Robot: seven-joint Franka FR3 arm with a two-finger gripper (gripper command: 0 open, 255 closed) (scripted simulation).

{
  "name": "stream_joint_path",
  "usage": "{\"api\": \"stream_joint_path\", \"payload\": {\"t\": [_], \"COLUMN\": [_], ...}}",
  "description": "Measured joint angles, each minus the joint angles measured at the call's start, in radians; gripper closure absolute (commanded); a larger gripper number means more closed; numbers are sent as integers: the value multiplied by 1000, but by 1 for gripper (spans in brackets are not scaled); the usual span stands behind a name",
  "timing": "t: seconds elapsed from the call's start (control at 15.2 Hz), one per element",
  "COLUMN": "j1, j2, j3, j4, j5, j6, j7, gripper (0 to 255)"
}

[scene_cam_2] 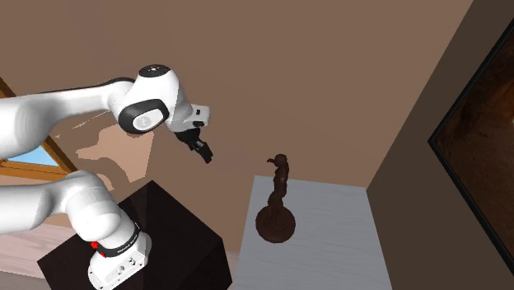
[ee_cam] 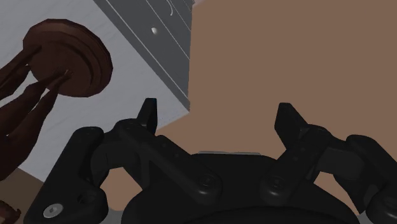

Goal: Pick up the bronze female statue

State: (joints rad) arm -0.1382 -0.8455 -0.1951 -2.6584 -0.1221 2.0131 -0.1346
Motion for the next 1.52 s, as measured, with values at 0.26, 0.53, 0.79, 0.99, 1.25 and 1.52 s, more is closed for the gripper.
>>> {"api": "stream_joint_path", "payload": {"t": [0.26,0.53,0.79,0.99,1.25,1.52], "j1": [-41,-64,-58,-21,83,315], "j2": [45,132,228,329,453,585], "j3": [-93,-199,-305,-412,-586,-858], "j4": [-39,-39,-23,5,51,137], "j5": [-43,-68,-64,-29,76,296], "j6": [136,274,408,520,649,737], "j7": [-69,-148,-227,-311,-456,-678], "gripper": [0,0,0,0,0,0]}}
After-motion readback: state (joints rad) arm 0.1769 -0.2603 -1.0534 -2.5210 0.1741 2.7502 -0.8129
